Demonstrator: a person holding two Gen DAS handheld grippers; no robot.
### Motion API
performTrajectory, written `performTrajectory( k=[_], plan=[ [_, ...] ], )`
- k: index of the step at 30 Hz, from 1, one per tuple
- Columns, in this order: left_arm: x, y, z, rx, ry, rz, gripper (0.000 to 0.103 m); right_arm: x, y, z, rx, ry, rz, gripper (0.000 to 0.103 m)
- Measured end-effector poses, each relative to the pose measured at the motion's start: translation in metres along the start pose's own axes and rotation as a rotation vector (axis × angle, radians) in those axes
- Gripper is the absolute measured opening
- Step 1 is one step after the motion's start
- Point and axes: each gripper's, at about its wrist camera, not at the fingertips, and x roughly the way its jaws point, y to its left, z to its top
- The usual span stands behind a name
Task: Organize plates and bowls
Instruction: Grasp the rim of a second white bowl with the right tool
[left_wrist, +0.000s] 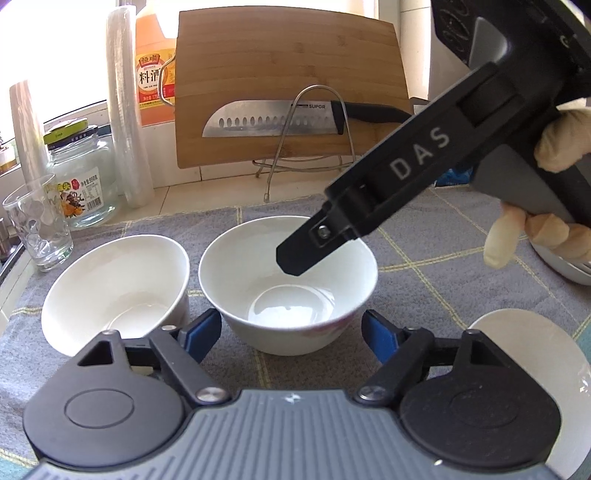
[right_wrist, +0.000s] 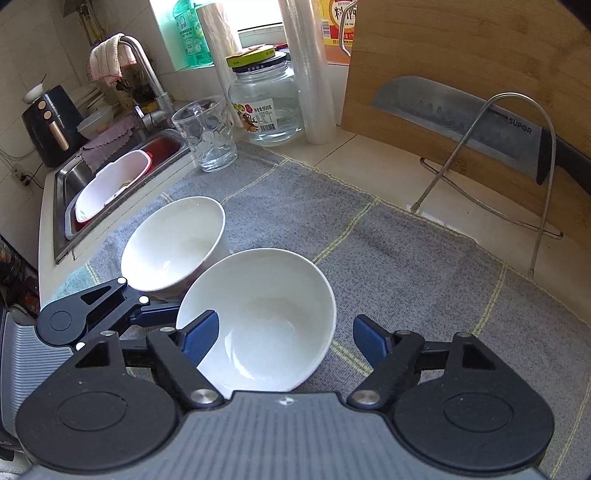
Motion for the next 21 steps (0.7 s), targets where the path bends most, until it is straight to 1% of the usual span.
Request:
performTrajectory(
  k=[10, 17, 21],
  plan=[
    [0.001, 0.003, 0.002, -0.004, 0.003, -0.003, 0.081, 0.017, -0.004, 0.013, -0.008, 0.016, 0.033, 0.080],
    [0.002, 0.003, 0.002, 0.000, 0.006, -0.005, 0.080, 0.024, -0.004, 0.016, -0.009, 0.031, 0.060, 0.076],
    [0.001, 0.003, 0.002, -0.002, 0.009, -0.010, 0.080, 0.025, -0.005, 0.015, -0.005, 0.036, 0.073, 0.076]
  ],
)
